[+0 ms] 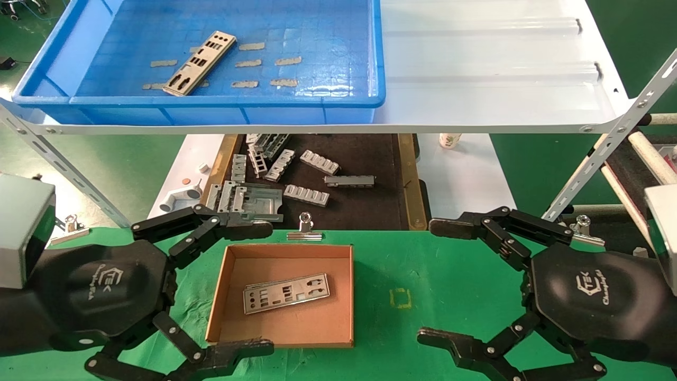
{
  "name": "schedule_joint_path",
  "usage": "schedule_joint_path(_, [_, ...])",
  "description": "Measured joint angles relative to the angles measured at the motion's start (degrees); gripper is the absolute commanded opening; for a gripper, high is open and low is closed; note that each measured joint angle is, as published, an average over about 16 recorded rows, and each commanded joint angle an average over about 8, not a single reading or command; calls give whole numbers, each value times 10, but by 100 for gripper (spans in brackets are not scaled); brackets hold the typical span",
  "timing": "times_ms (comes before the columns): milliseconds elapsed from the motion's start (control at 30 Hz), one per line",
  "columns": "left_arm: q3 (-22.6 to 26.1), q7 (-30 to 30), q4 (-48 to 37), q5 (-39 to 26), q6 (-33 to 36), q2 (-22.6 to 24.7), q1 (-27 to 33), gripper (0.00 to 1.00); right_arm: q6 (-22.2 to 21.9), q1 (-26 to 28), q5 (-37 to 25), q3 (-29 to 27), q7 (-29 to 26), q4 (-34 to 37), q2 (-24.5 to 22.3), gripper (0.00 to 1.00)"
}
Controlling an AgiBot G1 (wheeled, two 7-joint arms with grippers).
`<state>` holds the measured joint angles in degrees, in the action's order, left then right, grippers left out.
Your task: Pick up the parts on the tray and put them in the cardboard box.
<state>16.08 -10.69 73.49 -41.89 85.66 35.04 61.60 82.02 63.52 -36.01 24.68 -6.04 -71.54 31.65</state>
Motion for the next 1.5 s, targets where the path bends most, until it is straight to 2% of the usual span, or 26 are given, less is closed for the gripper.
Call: schedule_joint_path(1500, [0, 0, 0, 0, 0, 0, 0, 100, 0, 0, 0, 0, 0, 0, 0, 100])
